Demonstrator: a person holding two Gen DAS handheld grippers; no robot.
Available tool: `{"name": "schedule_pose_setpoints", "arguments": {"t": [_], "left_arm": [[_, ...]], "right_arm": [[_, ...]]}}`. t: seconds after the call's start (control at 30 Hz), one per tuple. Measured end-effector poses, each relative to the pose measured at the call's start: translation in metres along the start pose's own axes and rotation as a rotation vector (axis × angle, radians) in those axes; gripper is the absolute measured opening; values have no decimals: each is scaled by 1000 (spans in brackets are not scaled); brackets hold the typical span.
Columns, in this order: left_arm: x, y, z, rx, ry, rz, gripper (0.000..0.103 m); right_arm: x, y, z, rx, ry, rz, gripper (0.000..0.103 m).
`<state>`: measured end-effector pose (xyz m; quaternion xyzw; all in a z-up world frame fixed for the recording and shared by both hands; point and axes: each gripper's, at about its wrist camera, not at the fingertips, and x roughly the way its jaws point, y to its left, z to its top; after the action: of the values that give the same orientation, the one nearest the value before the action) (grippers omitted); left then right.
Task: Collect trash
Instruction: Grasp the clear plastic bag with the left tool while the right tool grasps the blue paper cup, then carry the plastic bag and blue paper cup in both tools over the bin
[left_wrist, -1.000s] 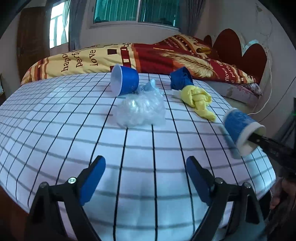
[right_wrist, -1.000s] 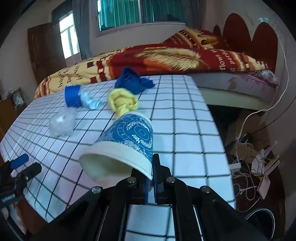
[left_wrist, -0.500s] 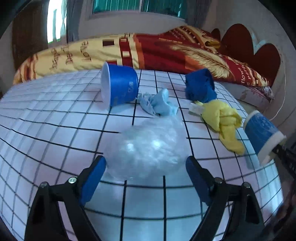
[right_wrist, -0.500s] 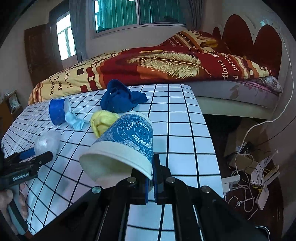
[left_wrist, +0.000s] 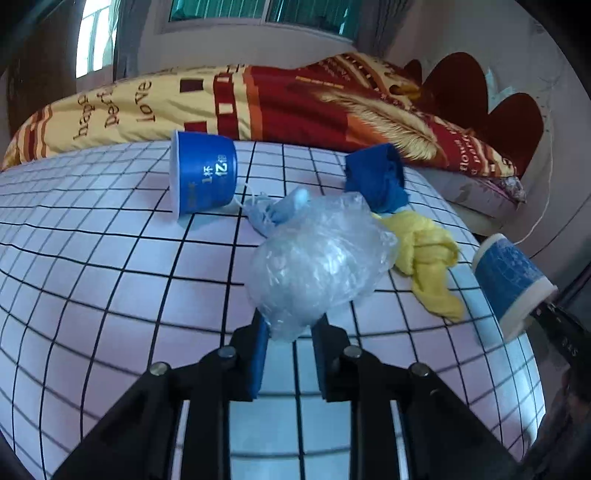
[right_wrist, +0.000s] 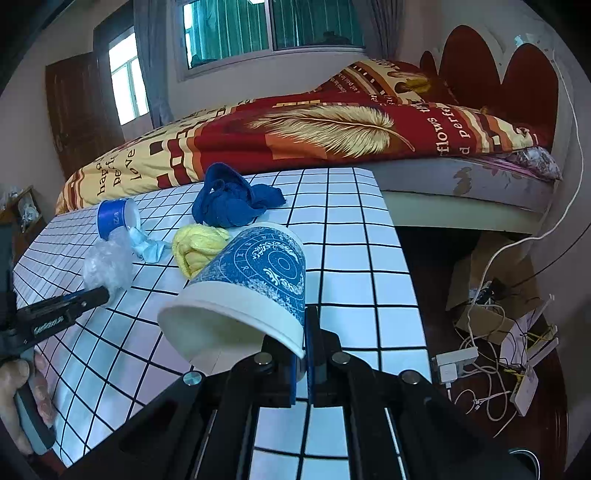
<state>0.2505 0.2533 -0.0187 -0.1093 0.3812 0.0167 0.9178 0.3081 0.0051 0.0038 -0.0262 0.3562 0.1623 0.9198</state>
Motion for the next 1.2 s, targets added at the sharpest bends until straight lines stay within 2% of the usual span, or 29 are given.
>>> {"name": "schedule_pose_setpoints", "arguments": {"t": [0.23,0.67,0.87,1.2], "left_arm": [[-38,-24,-26,48,-36,-21,23],[-79,-71,-68,93,-42,-74,23],[-93,-96,-81,135,-50,-96,23],[-103,-147,-98,211,-51,-171,23]], "right_arm": [[-28,-11,-17,-3,-13,-7,4],[-98,-30,-64,-6,-38,-26,4],[-125,-38,-85,-10,-49,-39,4],[-165,-73,-110,42,-71,-85,4]]}}
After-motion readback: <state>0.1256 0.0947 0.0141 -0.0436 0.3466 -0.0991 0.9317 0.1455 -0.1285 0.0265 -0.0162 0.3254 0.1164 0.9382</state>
